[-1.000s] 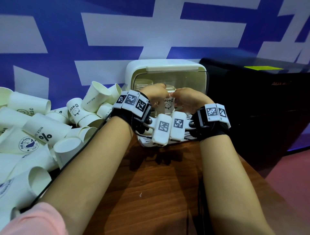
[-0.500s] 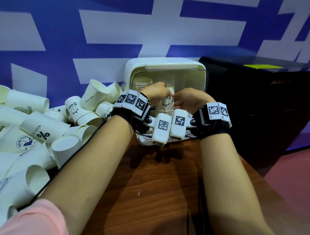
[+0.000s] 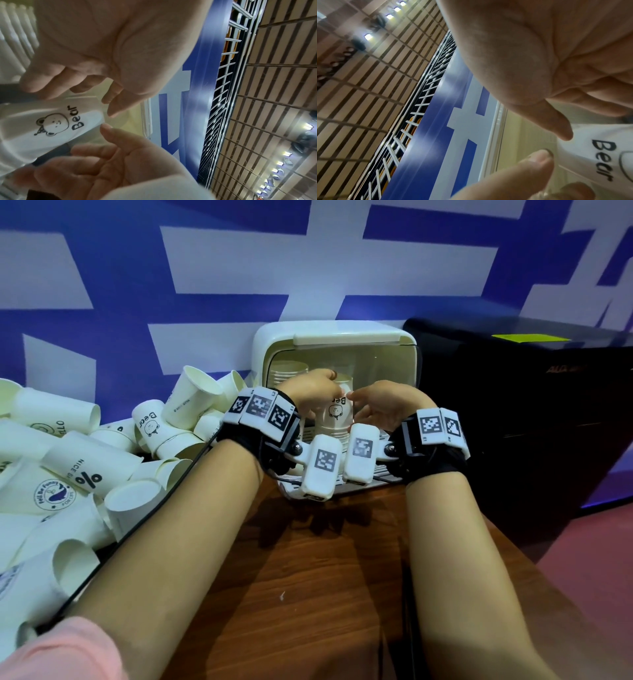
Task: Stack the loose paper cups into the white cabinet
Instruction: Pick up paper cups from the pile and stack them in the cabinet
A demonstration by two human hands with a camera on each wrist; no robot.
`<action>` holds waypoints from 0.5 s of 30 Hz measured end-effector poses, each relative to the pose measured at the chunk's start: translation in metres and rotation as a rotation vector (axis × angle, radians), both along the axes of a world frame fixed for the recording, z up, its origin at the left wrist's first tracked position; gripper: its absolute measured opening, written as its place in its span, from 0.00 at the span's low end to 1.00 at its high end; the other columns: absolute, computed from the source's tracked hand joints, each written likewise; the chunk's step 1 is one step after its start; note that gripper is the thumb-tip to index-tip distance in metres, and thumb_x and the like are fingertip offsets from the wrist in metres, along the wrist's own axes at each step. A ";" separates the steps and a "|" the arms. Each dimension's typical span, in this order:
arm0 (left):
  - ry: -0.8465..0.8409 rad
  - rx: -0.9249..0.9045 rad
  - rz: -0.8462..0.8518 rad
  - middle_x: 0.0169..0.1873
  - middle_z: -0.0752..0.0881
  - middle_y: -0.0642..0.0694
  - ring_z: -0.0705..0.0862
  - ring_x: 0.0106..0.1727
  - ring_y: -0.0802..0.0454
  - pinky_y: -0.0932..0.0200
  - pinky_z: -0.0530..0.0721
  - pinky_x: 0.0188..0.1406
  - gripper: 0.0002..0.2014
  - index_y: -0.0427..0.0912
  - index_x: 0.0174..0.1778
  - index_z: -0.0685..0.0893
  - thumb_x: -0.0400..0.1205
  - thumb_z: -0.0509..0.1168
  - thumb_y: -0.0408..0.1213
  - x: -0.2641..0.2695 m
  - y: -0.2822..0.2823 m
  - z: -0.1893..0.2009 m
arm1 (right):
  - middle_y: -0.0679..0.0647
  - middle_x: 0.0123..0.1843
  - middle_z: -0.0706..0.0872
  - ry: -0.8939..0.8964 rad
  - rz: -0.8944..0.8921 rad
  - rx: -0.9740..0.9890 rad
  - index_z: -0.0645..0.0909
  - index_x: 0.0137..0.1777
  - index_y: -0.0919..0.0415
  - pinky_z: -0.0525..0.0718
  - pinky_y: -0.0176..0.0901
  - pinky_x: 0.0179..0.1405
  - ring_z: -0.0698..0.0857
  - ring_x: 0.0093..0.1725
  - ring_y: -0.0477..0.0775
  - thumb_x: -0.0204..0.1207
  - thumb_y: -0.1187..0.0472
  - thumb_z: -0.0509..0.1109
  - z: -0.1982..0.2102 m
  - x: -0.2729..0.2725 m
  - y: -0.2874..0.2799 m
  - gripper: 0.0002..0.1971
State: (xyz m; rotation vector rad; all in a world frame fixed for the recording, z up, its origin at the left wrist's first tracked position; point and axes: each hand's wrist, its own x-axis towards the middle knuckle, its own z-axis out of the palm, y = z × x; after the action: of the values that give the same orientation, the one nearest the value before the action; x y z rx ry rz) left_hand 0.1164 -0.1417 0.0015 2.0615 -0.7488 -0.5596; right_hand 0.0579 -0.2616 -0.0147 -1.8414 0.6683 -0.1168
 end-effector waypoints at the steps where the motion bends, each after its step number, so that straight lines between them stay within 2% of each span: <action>1: -0.016 0.006 0.001 0.72 0.77 0.41 0.77 0.70 0.38 0.43 0.75 0.70 0.27 0.46 0.83 0.60 0.87 0.58 0.36 -0.001 0.002 0.001 | 0.70 0.59 0.83 0.010 -0.003 -0.031 0.73 0.69 0.75 0.88 0.49 0.44 0.86 0.41 0.59 0.86 0.55 0.62 0.002 0.000 0.001 0.23; 2: -0.032 0.009 -0.001 0.69 0.79 0.43 0.79 0.66 0.42 0.45 0.75 0.69 0.26 0.46 0.82 0.62 0.87 0.58 0.37 -0.002 0.006 0.003 | 0.71 0.59 0.84 0.028 -0.010 -0.073 0.73 0.67 0.75 0.88 0.52 0.50 0.87 0.43 0.59 0.85 0.54 0.63 0.004 0.000 0.000 0.22; 4: -0.047 0.005 -0.007 0.56 0.83 0.48 0.81 0.56 0.47 0.49 0.76 0.65 0.19 0.45 0.75 0.71 0.87 0.59 0.38 -0.005 0.018 0.006 | 0.68 0.52 0.86 0.059 -0.027 -0.138 0.74 0.60 0.73 0.86 0.55 0.60 0.88 0.49 0.61 0.85 0.54 0.63 0.008 -0.002 -0.001 0.19; 5: -0.057 0.011 -0.012 0.51 0.83 0.50 0.82 0.54 0.48 0.50 0.77 0.64 0.14 0.46 0.69 0.76 0.87 0.59 0.39 -0.006 0.024 0.008 | 0.67 0.48 0.87 0.057 -0.030 -0.146 0.75 0.58 0.74 0.87 0.55 0.59 0.89 0.49 0.61 0.85 0.54 0.63 0.011 -0.003 -0.001 0.19; 6: -0.069 0.017 -0.019 0.51 0.83 0.50 0.82 0.56 0.47 0.50 0.78 0.64 0.11 0.47 0.64 0.78 0.87 0.59 0.40 -0.007 0.032 0.009 | 0.65 0.45 0.88 0.053 -0.028 -0.149 0.76 0.58 0.74 0.88 0.53 0.55 0.89 0.46 0.60 0.85 0.55 0.63 0.014 -0.004 -0.001 0.18; 7: -0.082 0.023 -0.027 0.54 0.83 0.49 0.83 0.58 0.46 0.50 0.80 0.64 0.09 0.48 0.60 0.80 0.87 0.60 0.41 -0.008 0.042 0.010 | 0.63 0.41 0.88 0.049 -0.024 -0.152 0.77 0.57 0.73 0.89 0.51 0.52 0.89 0.41 0.58 0.85 0.55 0.62 0.018 -0.005 0.003 0.17; 9: -0.111 0.040 -0.035 0.61 0.83 0.48 0.84 0.60 0.47 0.50 0.82 0.62 0.09 0.49 0.59 0.81 0.86 0.61 0.43 -0.009 0.062 0.012 | 0.60 0.34 0.85 0.027 -0.002 -0.150 0.78 0.54 0.69 0.88 0.51 0.53 0.85 0.35 0.55 0.86 0.56 0.61 0.024 -0.009 0.012 0.14; 11: -0.145 0.068 -0.028 0.60 0.84 0.49 0.86 0.58 0.50 0.52 0.81 0.60 0.11 0.48 0.60 0.82 0.86 0.61 0.45 -0.011 0.083 0.015 | 0.58 0.33 0.84 0.005 0.060 -0.189 0.78 0.50 0.67 0.87 0.48 0.50 0.84 0.32 0.53 0.86 0.58 0.60 0.030 -0.013 0.026 0.12; 15: -0.187 0.131 0.021 0.56 0.87 0.50 0.87 0.54 0.52 0.53 0.82 0.59 0.11 0.46 0.55 0.82 0.86 0.60 0.48 -0.013 0.130 0.023 | 0.56 0.34 0.85 -0.067 0.225 -0.314 0.79 0.46 0.64 0.82 0.39 0.32 0.84 0.29 0.50 0.86 0.58 0.60 0.038 -0.010 0.066 0.12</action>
State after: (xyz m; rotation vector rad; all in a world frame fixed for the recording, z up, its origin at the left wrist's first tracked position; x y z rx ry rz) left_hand 0.1034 -0.0120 0.0243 2.2629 -0.8161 -0.4170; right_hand 0.0475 -0.1956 0.0234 -2.1912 0.4084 -0.1400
